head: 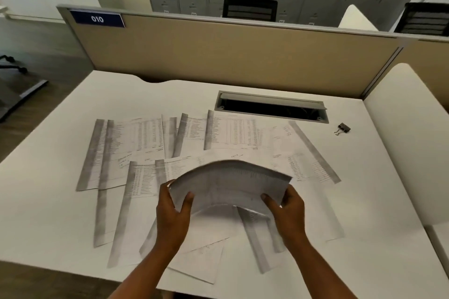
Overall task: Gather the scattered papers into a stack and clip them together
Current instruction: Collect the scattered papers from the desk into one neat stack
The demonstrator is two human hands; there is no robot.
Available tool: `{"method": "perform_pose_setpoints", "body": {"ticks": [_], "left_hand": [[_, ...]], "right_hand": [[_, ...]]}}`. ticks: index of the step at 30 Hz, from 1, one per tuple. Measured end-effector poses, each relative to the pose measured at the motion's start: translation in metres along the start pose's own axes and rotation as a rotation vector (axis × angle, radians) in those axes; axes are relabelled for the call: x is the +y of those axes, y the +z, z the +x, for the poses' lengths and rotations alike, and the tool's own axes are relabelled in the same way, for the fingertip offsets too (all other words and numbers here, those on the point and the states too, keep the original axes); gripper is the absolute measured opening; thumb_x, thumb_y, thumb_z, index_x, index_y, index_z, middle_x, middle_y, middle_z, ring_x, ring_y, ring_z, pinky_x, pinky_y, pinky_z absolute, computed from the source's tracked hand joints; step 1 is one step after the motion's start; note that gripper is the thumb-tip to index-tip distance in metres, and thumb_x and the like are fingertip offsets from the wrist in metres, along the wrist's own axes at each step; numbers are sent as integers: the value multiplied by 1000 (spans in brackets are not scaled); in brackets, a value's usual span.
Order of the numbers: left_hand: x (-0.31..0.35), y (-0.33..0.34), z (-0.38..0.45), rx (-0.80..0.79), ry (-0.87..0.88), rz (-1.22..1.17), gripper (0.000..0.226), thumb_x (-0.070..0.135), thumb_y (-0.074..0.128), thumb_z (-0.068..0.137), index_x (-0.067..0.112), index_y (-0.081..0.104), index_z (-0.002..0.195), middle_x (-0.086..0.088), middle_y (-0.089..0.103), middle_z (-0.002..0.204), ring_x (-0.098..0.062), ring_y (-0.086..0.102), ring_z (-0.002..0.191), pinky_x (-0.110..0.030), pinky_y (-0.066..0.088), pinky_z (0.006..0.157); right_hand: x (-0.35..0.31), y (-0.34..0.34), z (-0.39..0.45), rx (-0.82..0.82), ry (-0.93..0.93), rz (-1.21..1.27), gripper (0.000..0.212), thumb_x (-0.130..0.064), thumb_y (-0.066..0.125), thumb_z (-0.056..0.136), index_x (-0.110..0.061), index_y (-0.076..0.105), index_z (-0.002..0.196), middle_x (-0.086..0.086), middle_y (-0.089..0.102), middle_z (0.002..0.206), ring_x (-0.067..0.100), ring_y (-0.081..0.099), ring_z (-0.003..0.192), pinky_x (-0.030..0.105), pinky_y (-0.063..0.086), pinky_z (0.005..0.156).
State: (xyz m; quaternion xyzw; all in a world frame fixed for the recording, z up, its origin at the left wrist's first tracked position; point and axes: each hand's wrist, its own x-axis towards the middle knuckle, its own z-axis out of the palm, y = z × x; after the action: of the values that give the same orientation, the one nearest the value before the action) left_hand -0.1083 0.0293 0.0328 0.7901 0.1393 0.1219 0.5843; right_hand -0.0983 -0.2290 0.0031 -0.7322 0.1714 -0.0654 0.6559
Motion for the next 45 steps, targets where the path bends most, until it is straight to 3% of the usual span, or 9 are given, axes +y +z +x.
{"method": "perform_pose_setpoints", "body": {"ticks": [6, 13, 18, 22, 25, 28, 32, 40, 45], "left_hand": [[-16, 15, 3, -43, -93, 35, 41, 17, 55, 97, 24, 46, 137, 3, 59, 125, -14, 57, 111, -41, 49, 101], [-19, 25, 2, -38, -366, -344, 37, 16, 57, 97, 26, 54, 133, 5, 69, 118, -15, 65, 109, -40, 55, 92], [-30, 43, -11, -171, -608, -547, 37, 9, 59, 95, 24, 58, 129, 1, 71, 118, -22, 66, 110, -49, 54, 94], [-37, 45, -15, -293, -487, -278, 32, 23, 61, 95, 25, 54, 127, 6, 68, 118, -13, 64, 108, -33, 54, 92], [-56, 21, 3, -73, -274, 106, 30, 40, 59, 93, 22, 57, 116, 2, 64, 112, -20, 60, 108, -31, 51, 87], [-77, -4, 30, 80, -231, 636, 59, 50, 62, 87, 10, 51, 129, -13, 55, 125, -34, 50, 116, -47, 47, 93], [-85, -19, 50, -148, -395, 975, 103, 73, 69, 64, 10, 32, 136, -14, 42, 131, -34, 43, 121, -49, 44, 94], [-84, -22, 75, -260, -466, 718, 93, 43, 89, 58, 16, 30, 125, -6, 58, 120, -31, 60, 109, -49, 50, 91], [-88, -29, 79, -305, -389, 573, 51, 27, 81, 73, 16, 56, 117, -5, 66, 112, -26, 63, 98, -39, 54, 86]], "right_hand": [[16, 0, 6, 74, 70, -107, 25, -15, 77, 90, -19, 70, 113, -1, 75, 106, 24, 71, 103, 39, 60, 90], [16, 6, 6, 152, 464, 200, 89, -38, 98, 62, -20, 49, 133, 4, 67, 119, 21, 62, 106, 39, 51, 93], [23, 28, -10, -69, 613, 656, 42, -10, 72, 89, -11, 64, 130, 15, 72, 125, 33, 68, 115, 48, 57, 97], [24, 17, 1, 98, 538, 526, 41, 8, 62, 92, -14, 66, 127, 10, 74, 121, 32, 70, 110, 51, 57, 94], [30, 6, 9, 159, 532, 404, 40, 7, 63, 93, -10, 66, 129, 12, 72, 121, 34, 70, 108, 51, 57, 91], [32, -9, 15, 185, 520, 354, 41, 7, 62, 93, -10, 64, 130, 10, 72, 120, 33, 69, 107, 47, 57, 87], [45, -15, 12, 177, 547, 293, 39, 6, 62, 94, -13, 66, 128, 9, 73, 117, 36, 69, 106, 59, 56, 93], [59, -3, 6, 174, 457, 113, 41, 3, 64, 94, -13, 64, 132, 9, 71, 124, 33, 68, 112, 59, 54, 97], [60, -5, 9, 151, 484, 96, 37, 0, 66, 94, -17, 65, 128, 8, 73, 121, 34, 69, 109, 61, 56, 93]]}}
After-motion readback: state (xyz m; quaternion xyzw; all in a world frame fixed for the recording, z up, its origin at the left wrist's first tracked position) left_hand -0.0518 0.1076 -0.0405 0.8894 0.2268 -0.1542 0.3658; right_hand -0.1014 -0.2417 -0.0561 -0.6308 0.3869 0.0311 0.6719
